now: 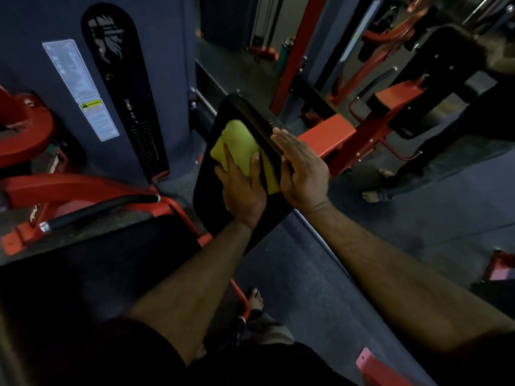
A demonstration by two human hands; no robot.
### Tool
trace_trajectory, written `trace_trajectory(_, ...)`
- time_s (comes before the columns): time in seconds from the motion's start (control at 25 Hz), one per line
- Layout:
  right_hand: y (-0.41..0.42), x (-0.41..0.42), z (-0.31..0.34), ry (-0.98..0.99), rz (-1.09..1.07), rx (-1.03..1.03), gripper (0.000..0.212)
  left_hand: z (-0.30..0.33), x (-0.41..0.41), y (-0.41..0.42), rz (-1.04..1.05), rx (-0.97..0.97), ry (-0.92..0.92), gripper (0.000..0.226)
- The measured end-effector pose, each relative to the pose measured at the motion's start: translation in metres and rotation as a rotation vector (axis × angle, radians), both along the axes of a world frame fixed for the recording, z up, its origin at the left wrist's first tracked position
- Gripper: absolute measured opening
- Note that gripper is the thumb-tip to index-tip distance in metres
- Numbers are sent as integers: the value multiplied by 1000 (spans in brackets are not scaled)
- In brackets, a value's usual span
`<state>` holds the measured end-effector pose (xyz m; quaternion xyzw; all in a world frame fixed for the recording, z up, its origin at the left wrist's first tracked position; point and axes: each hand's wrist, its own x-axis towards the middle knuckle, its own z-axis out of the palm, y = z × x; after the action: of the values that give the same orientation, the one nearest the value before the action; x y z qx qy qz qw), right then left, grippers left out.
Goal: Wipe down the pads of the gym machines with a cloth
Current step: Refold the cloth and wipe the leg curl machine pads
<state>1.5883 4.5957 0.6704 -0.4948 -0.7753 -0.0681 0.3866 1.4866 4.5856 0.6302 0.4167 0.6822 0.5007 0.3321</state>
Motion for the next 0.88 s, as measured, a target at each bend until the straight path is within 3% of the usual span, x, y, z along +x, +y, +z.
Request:
trace_trajectory(0.08,0,2,0,-18,-7,4,39,-3,-16,37,52,25,-33,69)
trace_trajectory(0.16,3,3,-1,-103,-18,27,40,-24,-32,52,107,-85,-94,67)
trace_trajectory(0.28,-4,-5,-6,-398,-115,36,46,-60,-31,13,82,-95,-14,79)
trace_trajectory(0.36,-14,-6,-5,-567,-158,-26,52,-67,-13,-31,-10,-117,-73,86)
trace_trajectory(0.52,-13,-5,12,-786,-59,-122,56,-55,5,-47,-44,-183,-47,96)
trace_trajectory(0.6,-6,-9,18,-921,-5,-126,53,-31,-8,-11,-33,-100,11,90)
trace_trajectory(0.76,0,-39,13,-1019,-124,-231,66,-10,-37,48,27,9,-7,71)
trace_trajectory(0.88,0,-57,-10,-1120,-120,-288,66,-47,-33,40,46,-149,-87,65)
